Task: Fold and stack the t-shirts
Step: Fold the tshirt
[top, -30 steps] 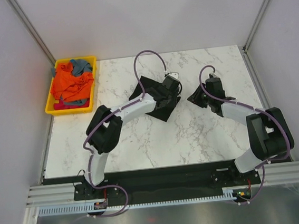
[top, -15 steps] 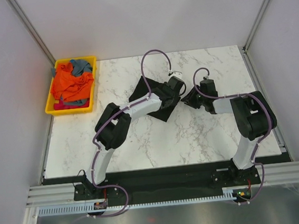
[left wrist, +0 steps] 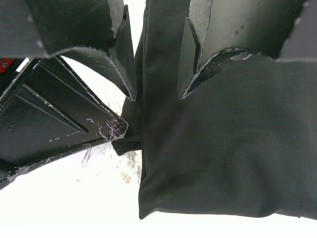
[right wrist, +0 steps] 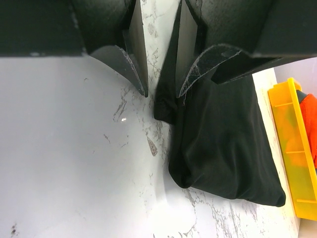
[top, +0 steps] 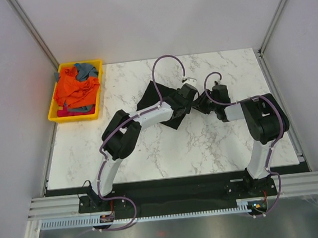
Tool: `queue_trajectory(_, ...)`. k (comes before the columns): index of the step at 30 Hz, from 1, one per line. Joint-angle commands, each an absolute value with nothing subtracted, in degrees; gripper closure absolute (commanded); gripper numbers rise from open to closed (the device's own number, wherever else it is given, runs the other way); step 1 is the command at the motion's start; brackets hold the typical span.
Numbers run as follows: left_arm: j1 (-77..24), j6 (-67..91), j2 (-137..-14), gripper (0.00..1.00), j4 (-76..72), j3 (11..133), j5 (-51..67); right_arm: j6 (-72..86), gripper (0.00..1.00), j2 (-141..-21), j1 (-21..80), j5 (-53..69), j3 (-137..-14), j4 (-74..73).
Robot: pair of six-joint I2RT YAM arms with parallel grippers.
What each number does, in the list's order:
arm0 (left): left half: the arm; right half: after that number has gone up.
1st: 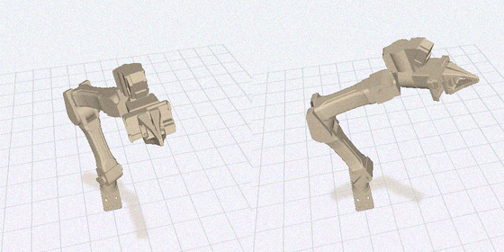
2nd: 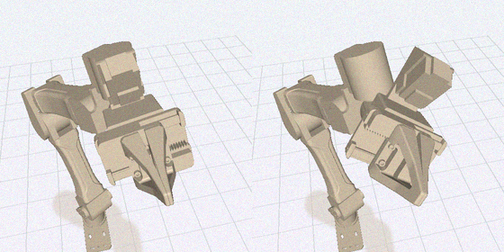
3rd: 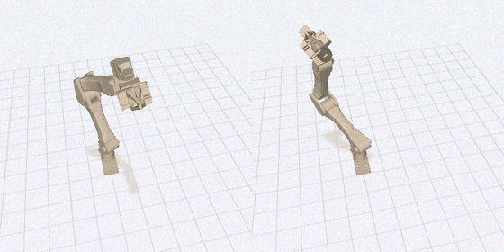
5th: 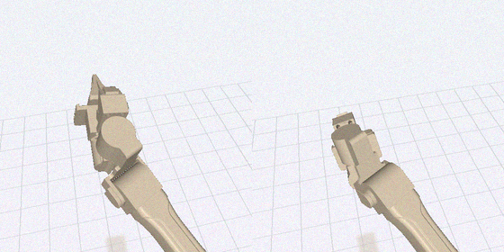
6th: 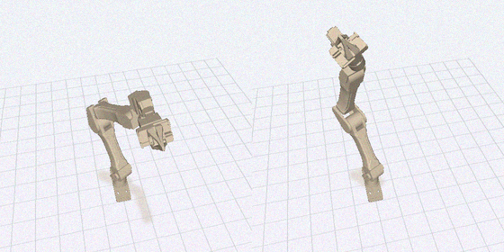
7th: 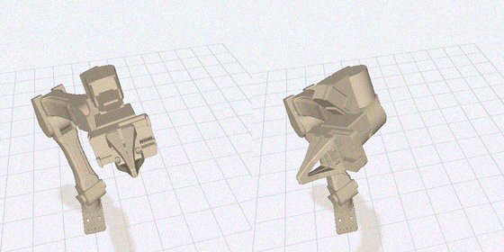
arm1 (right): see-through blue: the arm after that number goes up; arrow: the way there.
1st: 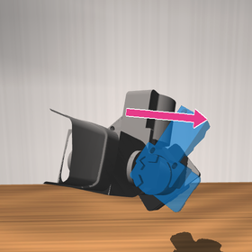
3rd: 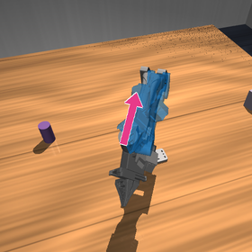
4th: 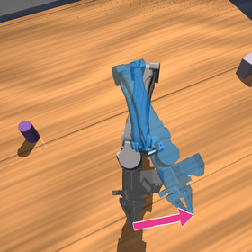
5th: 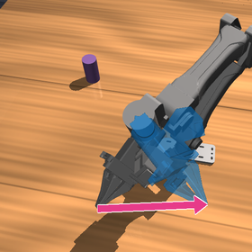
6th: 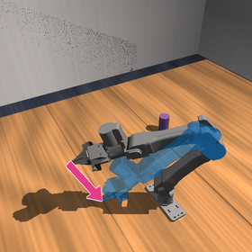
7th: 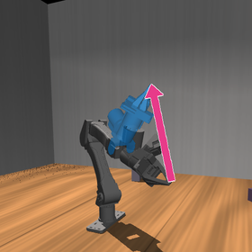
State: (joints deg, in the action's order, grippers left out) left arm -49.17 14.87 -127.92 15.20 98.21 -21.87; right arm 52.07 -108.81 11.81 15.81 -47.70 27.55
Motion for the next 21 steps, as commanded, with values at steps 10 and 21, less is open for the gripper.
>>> queue_trajectory(10,-49.39,12.66,-130.95,0.54,12.39,98.09,-22.06,51.94,0.65,-110.21,11.6,15.56,-48.78,28.21)
queue_trajectory(21,-49.83,12.22,-128.77,0.98,12.66,97.38,-23.2,51.68,0.88,-112.32,11.69,15.38,-50.71,27.51)
